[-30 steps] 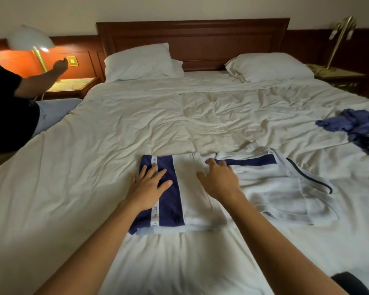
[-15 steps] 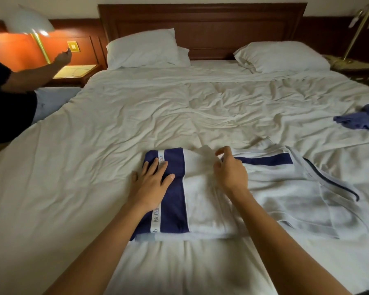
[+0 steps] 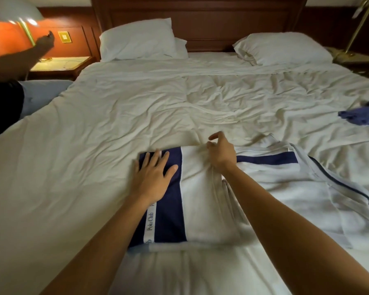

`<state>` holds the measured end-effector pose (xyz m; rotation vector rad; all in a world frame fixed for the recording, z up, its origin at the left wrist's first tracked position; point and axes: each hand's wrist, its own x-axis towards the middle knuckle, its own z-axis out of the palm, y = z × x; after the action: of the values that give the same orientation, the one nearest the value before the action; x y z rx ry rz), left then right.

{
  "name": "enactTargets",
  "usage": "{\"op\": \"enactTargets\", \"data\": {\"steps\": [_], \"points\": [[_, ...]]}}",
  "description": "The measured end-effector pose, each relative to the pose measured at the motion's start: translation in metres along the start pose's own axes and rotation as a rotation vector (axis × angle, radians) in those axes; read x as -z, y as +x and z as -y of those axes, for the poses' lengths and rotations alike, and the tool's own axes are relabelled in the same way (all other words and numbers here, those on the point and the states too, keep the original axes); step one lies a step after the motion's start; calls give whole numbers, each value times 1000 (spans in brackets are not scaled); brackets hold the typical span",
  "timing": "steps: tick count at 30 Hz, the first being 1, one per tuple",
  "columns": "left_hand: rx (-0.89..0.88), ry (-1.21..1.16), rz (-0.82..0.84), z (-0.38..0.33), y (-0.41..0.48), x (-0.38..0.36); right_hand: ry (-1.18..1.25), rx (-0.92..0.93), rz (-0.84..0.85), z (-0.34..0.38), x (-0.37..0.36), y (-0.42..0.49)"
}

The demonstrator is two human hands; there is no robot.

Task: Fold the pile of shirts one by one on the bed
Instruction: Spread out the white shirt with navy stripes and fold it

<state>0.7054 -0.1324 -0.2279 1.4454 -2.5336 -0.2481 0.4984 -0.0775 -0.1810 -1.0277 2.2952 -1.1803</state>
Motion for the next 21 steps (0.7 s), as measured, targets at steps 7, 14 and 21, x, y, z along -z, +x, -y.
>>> {"op": "enactTargets", "data": {"steps": [7, 14, 21], "points": [[28, 42, 111, 7, 5, -4, -326, 63, 99, -1, 23, -32], [12, 78, 42, -1, -4, 2, -576, 151, 139, -24, 36, -142], [-248, 39, 112, 1, -50, 11, -607, 233, 27, -38, 45, -168]]}}
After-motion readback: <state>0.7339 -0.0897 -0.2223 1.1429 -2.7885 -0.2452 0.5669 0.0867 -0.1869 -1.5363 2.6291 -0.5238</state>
